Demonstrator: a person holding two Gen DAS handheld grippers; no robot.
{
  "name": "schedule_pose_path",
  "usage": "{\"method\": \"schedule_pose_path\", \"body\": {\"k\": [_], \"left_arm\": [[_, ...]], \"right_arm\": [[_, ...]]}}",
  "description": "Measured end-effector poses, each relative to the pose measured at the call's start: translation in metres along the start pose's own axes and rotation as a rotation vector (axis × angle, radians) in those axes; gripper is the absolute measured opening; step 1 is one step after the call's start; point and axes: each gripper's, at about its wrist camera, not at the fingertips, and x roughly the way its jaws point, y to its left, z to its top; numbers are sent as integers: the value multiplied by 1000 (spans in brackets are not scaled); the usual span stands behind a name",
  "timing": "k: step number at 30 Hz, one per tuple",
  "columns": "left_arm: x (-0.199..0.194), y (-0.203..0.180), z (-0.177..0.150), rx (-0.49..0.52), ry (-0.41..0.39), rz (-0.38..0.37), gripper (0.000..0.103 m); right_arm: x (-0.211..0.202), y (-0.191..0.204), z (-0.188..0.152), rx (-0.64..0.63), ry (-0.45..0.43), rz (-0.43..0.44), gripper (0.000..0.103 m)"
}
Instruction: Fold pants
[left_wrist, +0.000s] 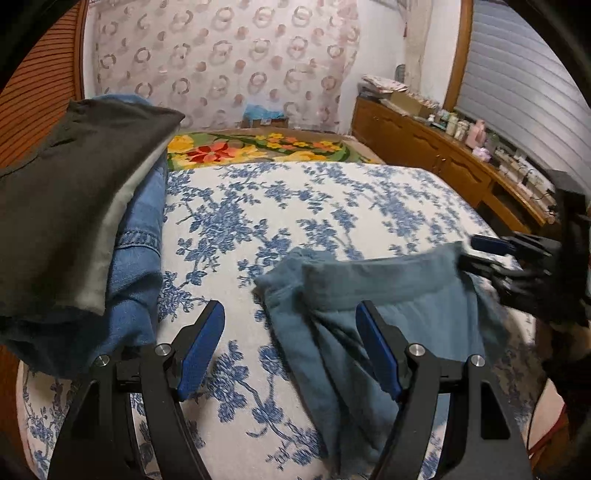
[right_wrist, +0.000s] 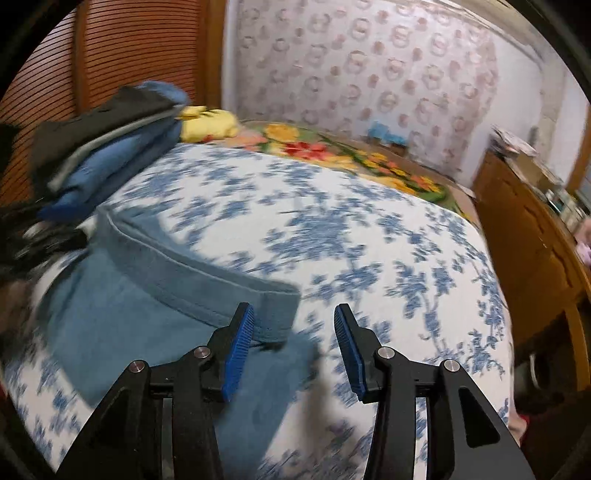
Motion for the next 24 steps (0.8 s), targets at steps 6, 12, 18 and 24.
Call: {"method": "schedule_pose_path", "body": {"k": [6,12,18,24], "left_arm": [[-17,-7,-11,25,-11,-27,74],[-36,-15,-30,48,-12,-60,69],[-48,-16,-52,52,5,-82,57],[-52,-23,-72,75,35,-101,41]], "right_arm": [[-21,5,-10,34,-51,46,47],[-47,12,-35,36,-60,133,47],[-65,18,-63,22,-30,174,41],[-76,8,-84,72,-24,183,40]]}}
